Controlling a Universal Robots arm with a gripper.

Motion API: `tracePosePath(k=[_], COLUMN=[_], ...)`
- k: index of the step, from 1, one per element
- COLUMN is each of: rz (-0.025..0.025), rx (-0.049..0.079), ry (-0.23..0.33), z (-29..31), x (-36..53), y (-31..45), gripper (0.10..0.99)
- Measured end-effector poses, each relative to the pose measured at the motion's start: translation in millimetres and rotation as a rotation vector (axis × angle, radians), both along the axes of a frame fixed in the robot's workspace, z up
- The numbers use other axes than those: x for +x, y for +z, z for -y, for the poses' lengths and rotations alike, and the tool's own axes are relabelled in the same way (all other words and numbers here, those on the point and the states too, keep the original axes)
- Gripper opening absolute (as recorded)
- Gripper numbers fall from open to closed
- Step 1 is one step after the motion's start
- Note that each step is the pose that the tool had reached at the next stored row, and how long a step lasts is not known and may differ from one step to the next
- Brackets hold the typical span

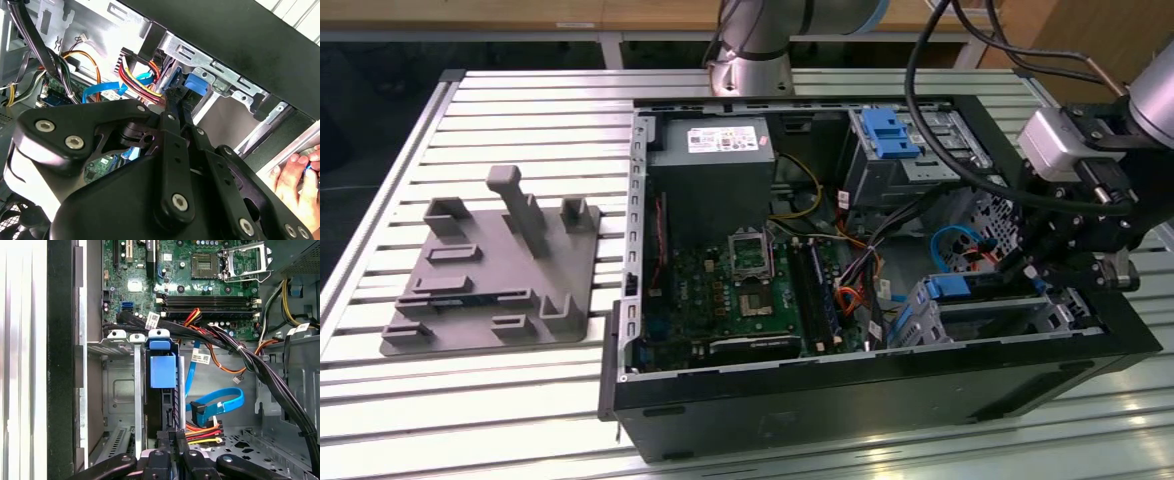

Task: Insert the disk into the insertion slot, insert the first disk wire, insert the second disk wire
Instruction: 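Insert the first disk wire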

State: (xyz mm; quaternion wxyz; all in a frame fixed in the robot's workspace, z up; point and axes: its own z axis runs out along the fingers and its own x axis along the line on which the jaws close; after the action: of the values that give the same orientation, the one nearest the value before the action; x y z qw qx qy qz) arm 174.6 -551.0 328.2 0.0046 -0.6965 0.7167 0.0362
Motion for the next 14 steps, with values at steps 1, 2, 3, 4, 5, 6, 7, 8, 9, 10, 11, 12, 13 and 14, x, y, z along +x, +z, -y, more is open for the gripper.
tracePosePath(k=[1, 2, 3, 4, 5, 6, 7, 8, 9, 10, 11, 12, 13, 14], rz=[0.0, 0.0, -0.0001, -0.0001, -0.0001, -0.0001, -0.0001, 0.0, 0.0, 0.0, -0.0001, 0.0, 0.0, -0.0001], rx=[0.0, 0.0, 0.001, 0.001, 0.001, 0.001, 0.0, 0.0, 0.0, -0.001, -0.004, -0.005, -0.006, -0.006], ry=[0.0, 0.0, 0.0, 0.0, 0.0, 0.0, 0.0, 0.0, 0.0, 0.0, 0.0, 0.0, -0.001, -0.001], z=[0.0, 0.0, 0.0, 0.0, 0.0, 0.0, 0.0, -0.2, -0.5, -0.9, -1.6, -1.9, -2.1, -2.1], x=[0.0, 0.0, 0.0, 0.0, 0.0, 0.0, 0.0, 0.0, 0.0, -0.1, -0.1, -0.1, -0.1, -0.1], y=[-0.1, -0.2, -0.6, -0.6, -0.6, -0.5, 0.2, 0.8, 1.7, 2.8, 4.6, 6.3, 8.3, 10.1], gripper=[0.165, 0.165, 0.173, 0.173, 0.231, 0.231, 0.294, 0.357, 0.357, 0.357, 0.357, 0.357, 0.357, 0.357])
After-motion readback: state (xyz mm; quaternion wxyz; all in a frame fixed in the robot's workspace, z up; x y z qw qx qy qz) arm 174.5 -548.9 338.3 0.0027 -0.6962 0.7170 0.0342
